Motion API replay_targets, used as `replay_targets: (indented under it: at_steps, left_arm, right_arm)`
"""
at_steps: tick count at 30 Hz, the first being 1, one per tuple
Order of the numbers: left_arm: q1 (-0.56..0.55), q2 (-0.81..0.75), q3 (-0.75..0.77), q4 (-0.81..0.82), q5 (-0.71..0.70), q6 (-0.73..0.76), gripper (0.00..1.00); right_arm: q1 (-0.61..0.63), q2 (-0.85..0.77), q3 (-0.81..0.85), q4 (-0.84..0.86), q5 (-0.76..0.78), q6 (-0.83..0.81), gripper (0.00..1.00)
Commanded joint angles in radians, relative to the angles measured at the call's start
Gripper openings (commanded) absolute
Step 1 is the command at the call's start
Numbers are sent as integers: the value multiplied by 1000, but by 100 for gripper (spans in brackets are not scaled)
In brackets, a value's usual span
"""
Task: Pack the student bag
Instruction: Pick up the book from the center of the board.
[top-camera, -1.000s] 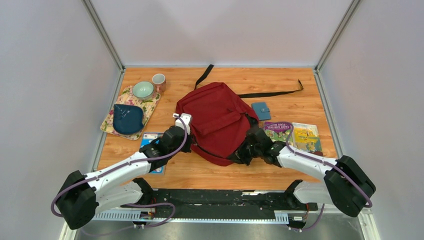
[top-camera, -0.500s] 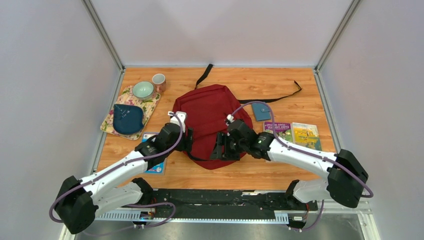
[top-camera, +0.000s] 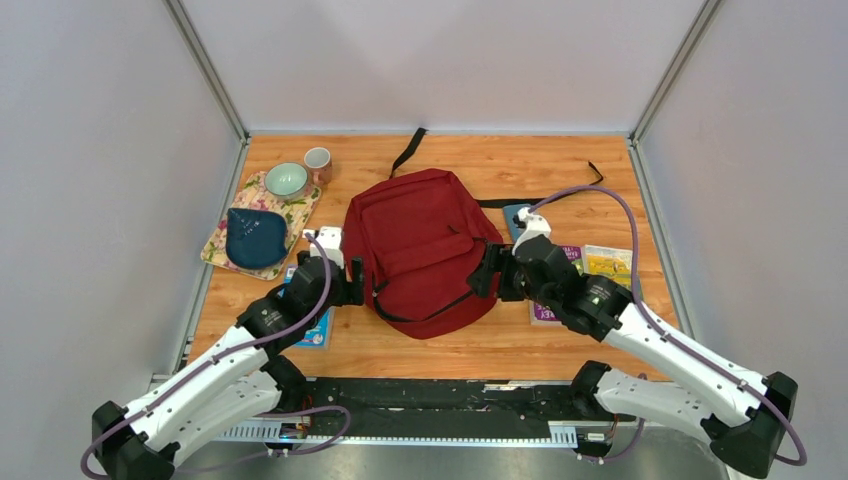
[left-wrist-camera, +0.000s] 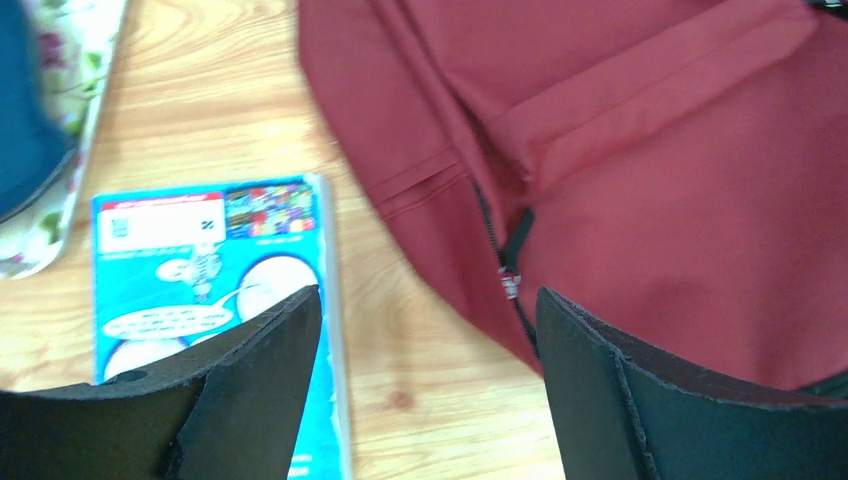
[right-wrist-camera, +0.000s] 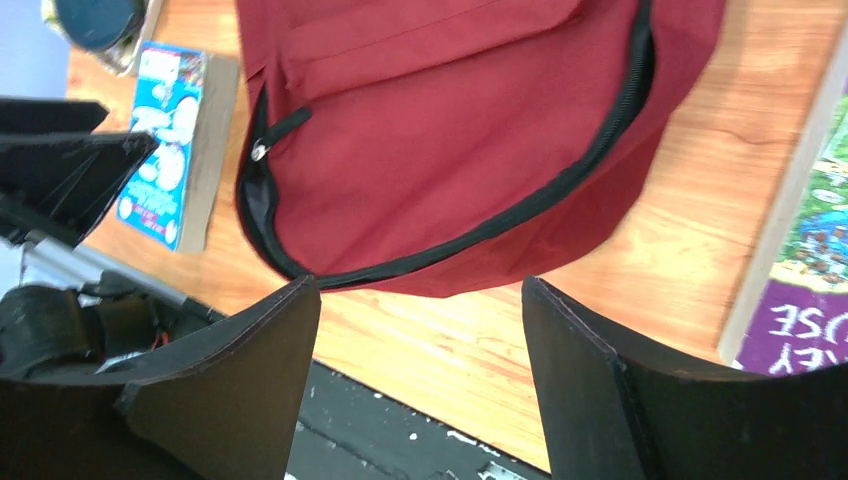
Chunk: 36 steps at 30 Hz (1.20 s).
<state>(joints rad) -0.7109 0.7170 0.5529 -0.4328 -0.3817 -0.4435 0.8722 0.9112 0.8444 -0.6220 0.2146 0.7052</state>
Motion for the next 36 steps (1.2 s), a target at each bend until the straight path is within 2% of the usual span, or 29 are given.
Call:
replay_targets:
  at_steps: [1,2,3,5,12,16,18,24,28,32,36]
  left_arm:
    - [7,-34,18,-130,-169,2,86]
    - [19,-39,13,-147,-193,5,86]
    - [34,-42,7,-180,-229,2,86]
    - [79,-59,-8,-202,-223,8,87]
    - [393,-148,-44,-208,-61,75,91]
    - [484,-137,-36,-225,15,95,91]
    - [490,-131,-38,-236,-5,89,92]
    - [559,-110,-47,-271,9,71,91]
    - [593,-91,-33,-274,44,65,92]
    - [616,-73,-33,-273,33,71,91]
    - [704,-33,-48,-231,104,86,92]
  right_arm:
    - [-2,9,1,94,-160,-76,77]
    - [-2,23,-1,144,-202,-67,77]
    - [-1,43,-1,174,-336,-58,77]
    - [11,113,10,215,-409,-38,77]
    - [94,268,85,268,-449,-19,78]
    - [102,284,111,231,-379,-18,78]
    - [102,284,156,144,-283,-45,78]
    - [102,285,223,56,-219,-98,78]
    - [96,255,194,21,-58,-59,80]
    - [73,233,173,47,-110,-69,80]
    - [71,250,173,65,-176,-72,80]
